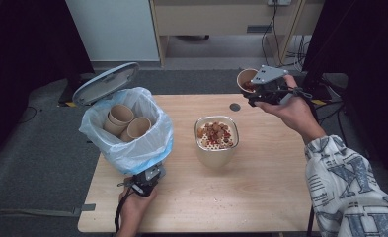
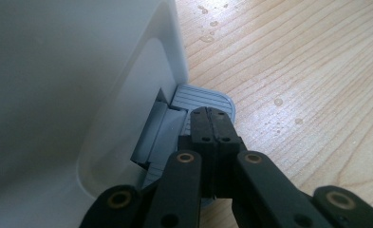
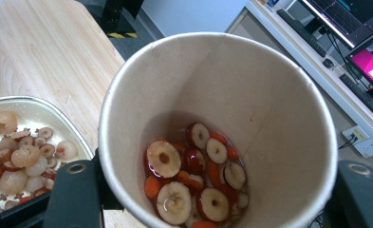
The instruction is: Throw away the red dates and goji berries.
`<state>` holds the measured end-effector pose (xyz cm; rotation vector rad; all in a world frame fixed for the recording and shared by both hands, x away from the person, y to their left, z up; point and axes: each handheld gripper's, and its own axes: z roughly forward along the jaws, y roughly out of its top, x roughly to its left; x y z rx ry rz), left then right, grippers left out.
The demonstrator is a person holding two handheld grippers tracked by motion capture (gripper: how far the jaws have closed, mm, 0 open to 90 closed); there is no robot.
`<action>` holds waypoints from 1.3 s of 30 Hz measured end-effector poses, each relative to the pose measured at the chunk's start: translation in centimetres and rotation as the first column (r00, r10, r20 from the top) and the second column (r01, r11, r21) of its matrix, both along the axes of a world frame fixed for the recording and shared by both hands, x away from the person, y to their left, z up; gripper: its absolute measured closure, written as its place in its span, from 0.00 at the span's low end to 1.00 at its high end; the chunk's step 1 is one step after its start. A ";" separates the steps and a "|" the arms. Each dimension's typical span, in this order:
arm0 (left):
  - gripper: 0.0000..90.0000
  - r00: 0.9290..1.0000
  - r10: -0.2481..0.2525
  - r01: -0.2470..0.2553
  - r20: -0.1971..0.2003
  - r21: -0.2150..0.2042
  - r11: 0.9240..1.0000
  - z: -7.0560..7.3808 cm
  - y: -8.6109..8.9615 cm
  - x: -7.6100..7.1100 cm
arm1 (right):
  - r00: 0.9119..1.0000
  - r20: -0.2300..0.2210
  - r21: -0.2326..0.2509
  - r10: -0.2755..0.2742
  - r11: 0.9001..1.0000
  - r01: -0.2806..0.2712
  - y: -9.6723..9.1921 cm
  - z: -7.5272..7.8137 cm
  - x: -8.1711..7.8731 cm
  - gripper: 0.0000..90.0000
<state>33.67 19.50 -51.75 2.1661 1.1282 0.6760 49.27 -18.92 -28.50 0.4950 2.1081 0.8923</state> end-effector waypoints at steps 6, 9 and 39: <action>0.99 1.000 -0.001 0.001 0.000 0.002 1.000 0.0 0.0 0.0 | 1.000 0.005 -0.018 0.015 1.000 -0.015 0.4 0.0 -0.2 0.37; 0.99 1.000 -0.002 0.002 0.001 0.002 1.000 0.0 0.0 0.0 | 1.000 0.006 -0.030 0.009 1.000 -0.008 0.6 -0.1 -0.1 0.37; 0.99 1.000 -0.005 0.005 0.000 0.003 1.000 0.0 0.0 0.0 | 0.992 0.098 -0.247 0.084 0.967 -0.057 3.9 -1.1 -1.2 0.38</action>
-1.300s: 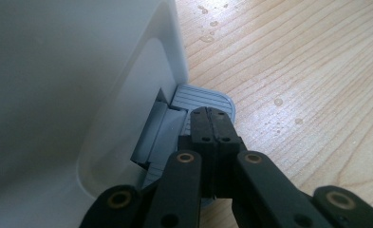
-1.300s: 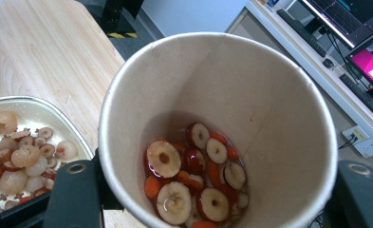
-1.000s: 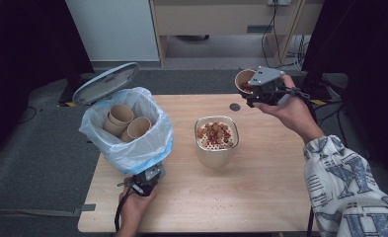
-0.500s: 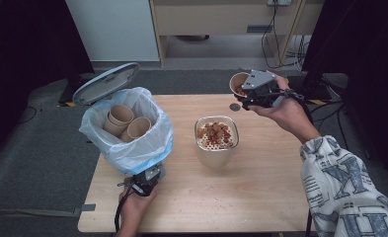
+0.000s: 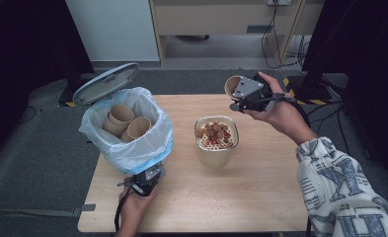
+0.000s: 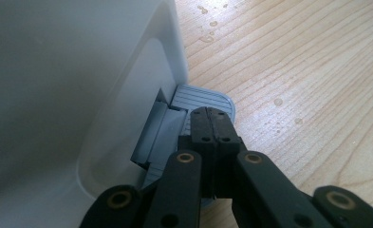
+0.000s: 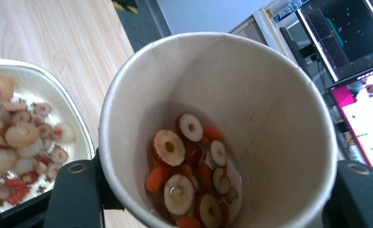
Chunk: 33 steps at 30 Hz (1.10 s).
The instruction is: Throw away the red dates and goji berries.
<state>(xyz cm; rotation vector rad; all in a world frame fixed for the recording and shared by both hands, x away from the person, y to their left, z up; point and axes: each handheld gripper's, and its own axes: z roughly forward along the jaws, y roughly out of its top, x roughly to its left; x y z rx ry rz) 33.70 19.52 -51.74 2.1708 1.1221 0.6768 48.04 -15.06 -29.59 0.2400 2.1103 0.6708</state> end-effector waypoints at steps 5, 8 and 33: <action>0.99 1.000 -0.001 0.001 0.000 0.000 1.000 0.0 0.0 0.0 | 1.000 0.014 -0.022 0.006 1.000 -0.005 0.2 0.0 -0.1 0.38; 0.99 1.000 0.000 0.000 0.000 0.000 1.000 0.0 0.0 0.0 | 1.000 0.015 -0.018 0.004 1.000 -0.004 0.2 0.1 -0.1 0.38; 0.99 1.000 0.002 -0.002 0.001 0.003 1.000 0.0 -0.1 0.0 | 0.998 0.055 -0.108 0.009 0.994 -0.003 0.6 0.7 -0.8 0.38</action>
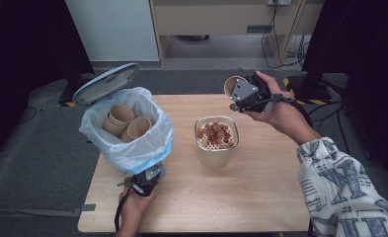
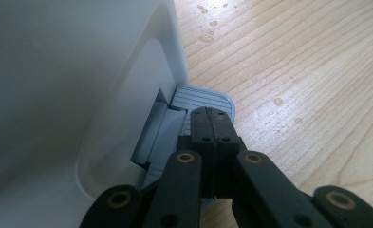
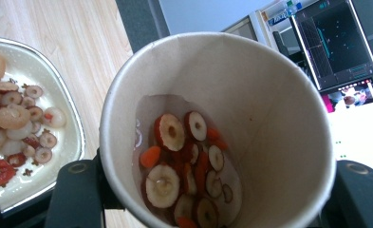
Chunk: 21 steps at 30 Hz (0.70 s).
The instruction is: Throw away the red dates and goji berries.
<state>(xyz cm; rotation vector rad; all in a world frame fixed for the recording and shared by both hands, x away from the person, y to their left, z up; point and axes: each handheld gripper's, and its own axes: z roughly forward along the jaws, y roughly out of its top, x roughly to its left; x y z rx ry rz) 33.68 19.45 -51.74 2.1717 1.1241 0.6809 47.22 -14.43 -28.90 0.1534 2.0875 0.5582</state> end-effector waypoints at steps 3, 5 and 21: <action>0.99 1.000 -0.001 0.001 0.001 0.001 1.000 0.0 0.0 0.0 | 1.000 0.008 -0.012 0.003 1.000 -0.003 0.2 0.2 0.0 0.38; 0.99 1.000 -0.001 0.001 -0.001 0.001 1.000 0.0 0.0 0.0 | 1.000 0.011 -0.022 0.006 1.000 -0.006 0.3 0.2 0.0 0.38; 0.99 1.000 -0.001 0.001 -0.002 0.001 1.000 0.0 0.0 0.0 | 1.000 0.018 -0.045 0.009 0.999 -0.008 0.6 0.4 -0.1 0.38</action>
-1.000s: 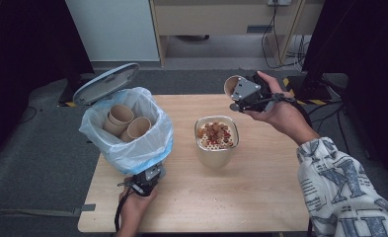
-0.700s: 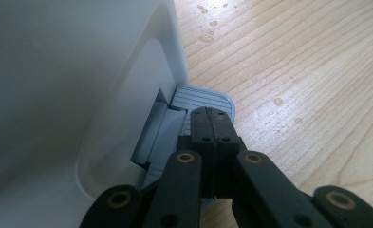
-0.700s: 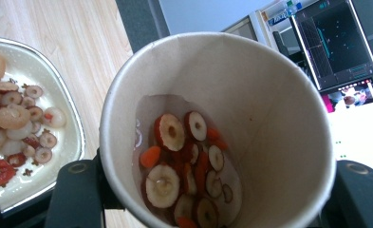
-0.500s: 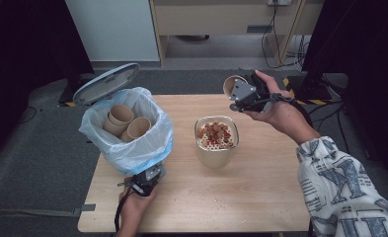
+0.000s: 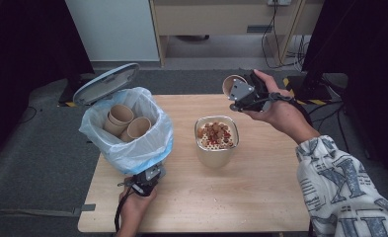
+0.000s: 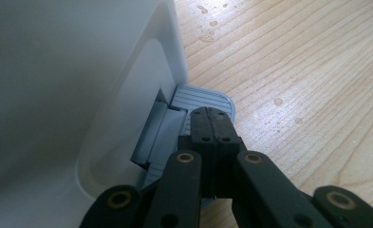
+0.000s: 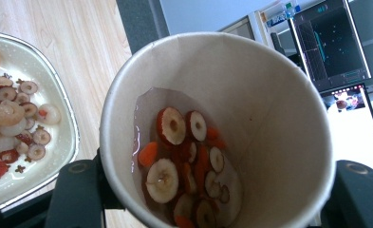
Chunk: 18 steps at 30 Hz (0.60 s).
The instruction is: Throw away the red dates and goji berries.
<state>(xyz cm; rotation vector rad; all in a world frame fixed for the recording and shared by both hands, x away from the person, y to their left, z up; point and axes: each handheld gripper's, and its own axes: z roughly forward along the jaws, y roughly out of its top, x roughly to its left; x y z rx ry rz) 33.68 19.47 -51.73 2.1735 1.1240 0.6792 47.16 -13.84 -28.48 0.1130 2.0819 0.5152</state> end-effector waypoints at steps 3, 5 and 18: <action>0.99 1.000 0.001 -0.001 0.001 0.001 1.000 0.0 0.0 0.0 | 1.000 0.003 -0.019 0.003 1.000 -0.003 0.2 0.0 -0.1 0.39; 0.99 1.000 0.000 0.000 0.001 0.001 1.000 0.0 0.0 0.0 | 1.000 0.006 -0.022 0.008 1.000 -0.008 0.3 0.1 -0.1 0.39; 0.99 1.000 0.000 0.000 0.001 0.002 1.000 0.0 0.0 0.0 | 1.000 0.029 -0.052 0.013 0.999 -0.011 0.4 0.3 -0.2 0.39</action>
